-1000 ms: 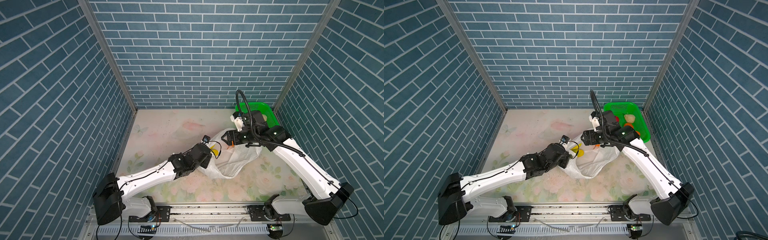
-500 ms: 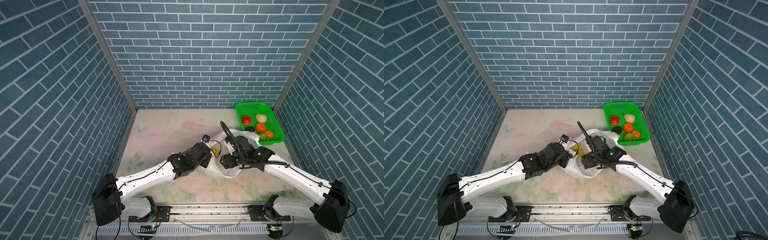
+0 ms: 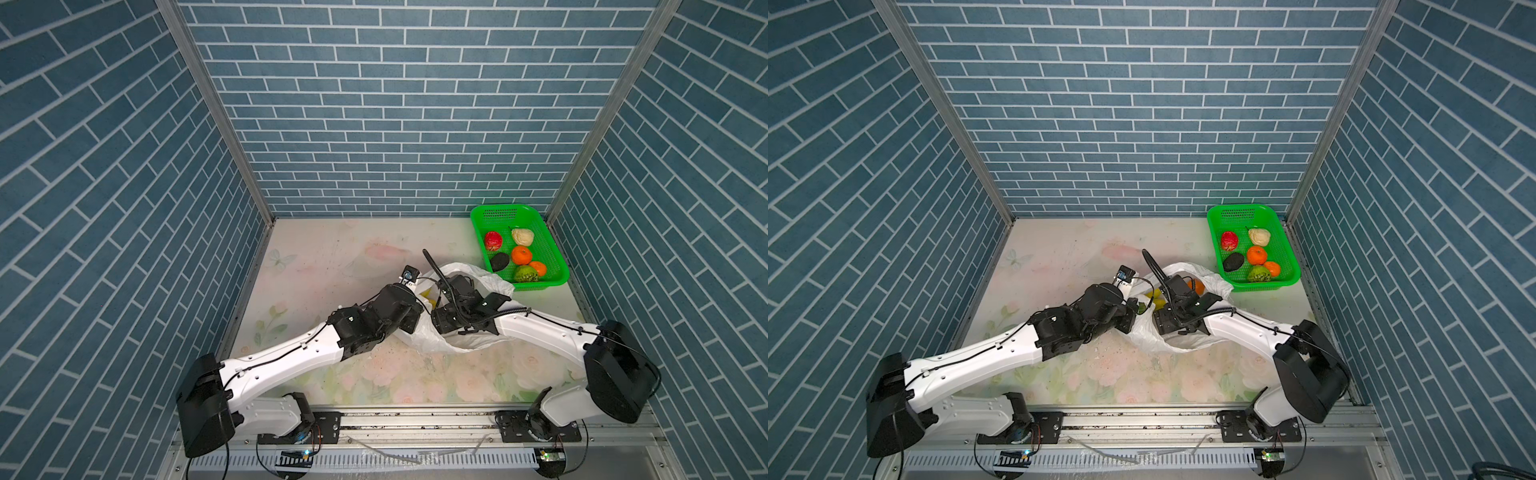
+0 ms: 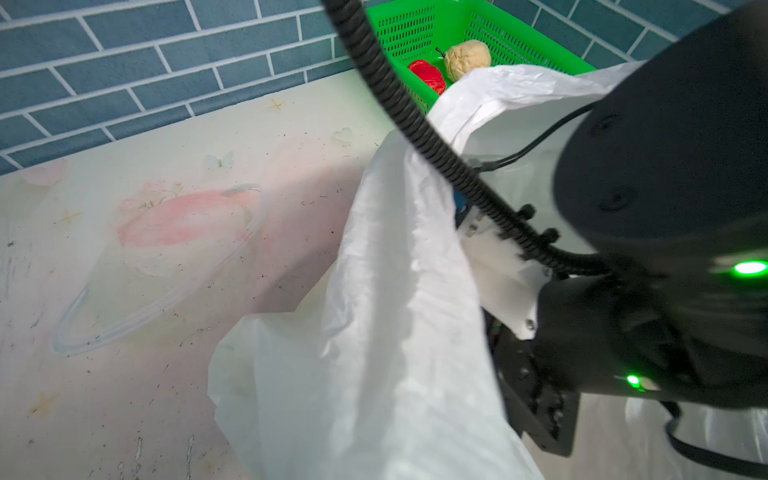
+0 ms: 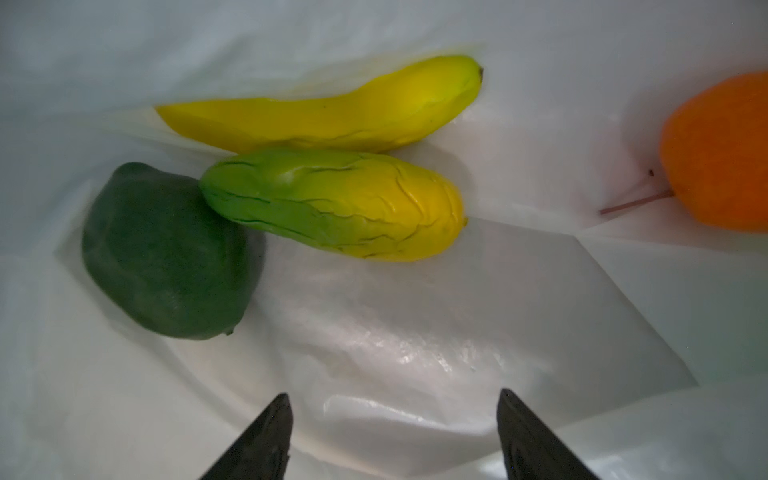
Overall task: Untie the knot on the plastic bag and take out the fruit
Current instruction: 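Reach deep into the bag with the right gripper and grasp the orange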
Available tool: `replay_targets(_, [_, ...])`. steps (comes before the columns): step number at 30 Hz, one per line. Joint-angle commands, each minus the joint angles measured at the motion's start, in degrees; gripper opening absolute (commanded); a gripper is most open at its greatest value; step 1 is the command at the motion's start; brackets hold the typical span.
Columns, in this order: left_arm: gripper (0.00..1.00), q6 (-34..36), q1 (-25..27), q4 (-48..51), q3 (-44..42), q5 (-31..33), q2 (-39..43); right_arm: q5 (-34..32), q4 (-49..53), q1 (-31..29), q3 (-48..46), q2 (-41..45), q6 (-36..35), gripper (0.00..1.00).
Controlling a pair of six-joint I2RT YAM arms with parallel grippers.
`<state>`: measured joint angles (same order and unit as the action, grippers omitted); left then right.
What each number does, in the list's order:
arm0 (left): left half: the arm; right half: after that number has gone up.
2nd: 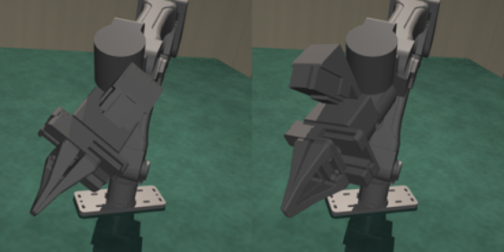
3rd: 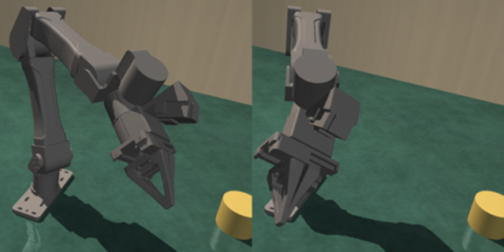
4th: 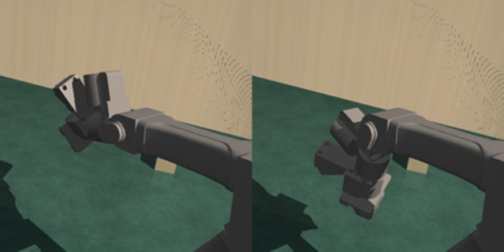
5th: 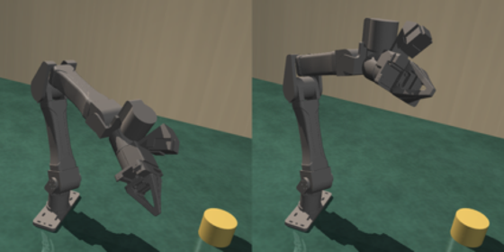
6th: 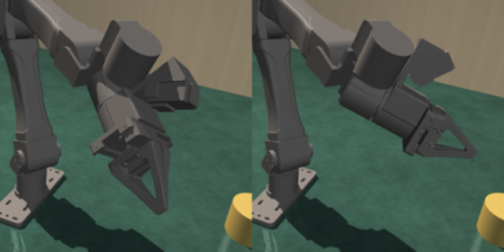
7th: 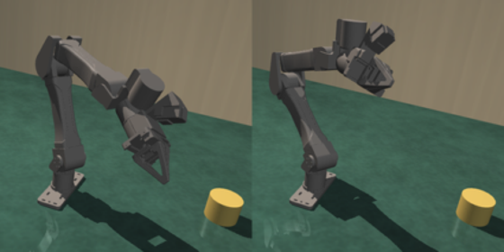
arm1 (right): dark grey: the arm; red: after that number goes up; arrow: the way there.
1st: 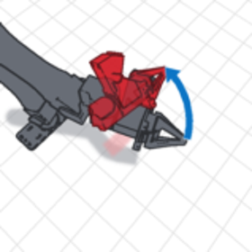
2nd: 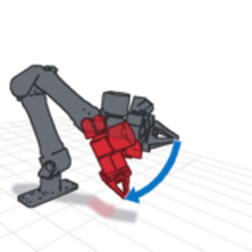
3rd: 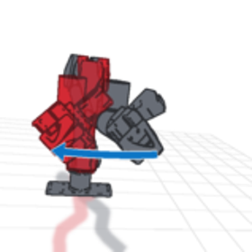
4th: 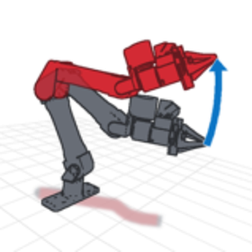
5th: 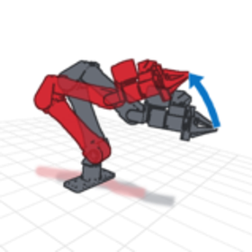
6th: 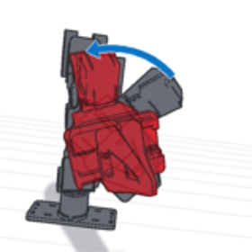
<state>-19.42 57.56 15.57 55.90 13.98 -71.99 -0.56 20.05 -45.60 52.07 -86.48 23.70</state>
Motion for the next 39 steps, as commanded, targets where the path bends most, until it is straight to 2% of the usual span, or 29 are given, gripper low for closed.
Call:
replay_targets(1, [0.00,1.3,0.1,-1.5,0.7,-1.7,0.7,-1.1,-6.3,2.1,2.8,-2.4,3.4,0.78])
replay_targets(4, [0.00,1.7,0.7,-2.5,0.0,-3.1,0.4,-5.4,-9.5,3.9,3.2,-4.0,6.8,0.80])
replay_targets(7, [0.00,2.5,1.8,-2.6,-0.4,-3.6,0.1,-13.8,-10.4,4.6,3.4,-4.4,8.8,0.83])
replay_targets(11, [0.00,2.8,3.1,-1.9,-1.5,-3.5,0.1,-22.3,-8.4,5.6,4.1,-4.5,9.9,0.88])
replay_targets(14, [0.00,2.7,4.3,-1.8,-2.6,-3.2,0.2,-25.5,-5.9,6.4,5.1,-5.0,9.9,0.91])
replay_targets(19, [0.00,2.4,6.9,-2.5,-2.8,-3.8,-1.8,-25.3,-8.2,7.7,2.8,-4.3,12.0,0.93])
replay_targets(25, [0.00,2.5,9.7,-3.3,-1.1,-3.6,-4.5,-20.3,-14.8,8.4,0.4,-2.6,16.7,0.92])
replay_targets(34, [0.00,3.0,9.9,-4.1,-0.8,-1.3,-3.2,-13.2,-22.5,10.3,-1.1,-2.9,25.5,0.90])
replay_targets(39, [0.00,2.6,9.9,-5.2,-0.2,-1.9,-3.3,-13.8,-27.6,11.8,-2.7,-5.0,27.4,0.88])
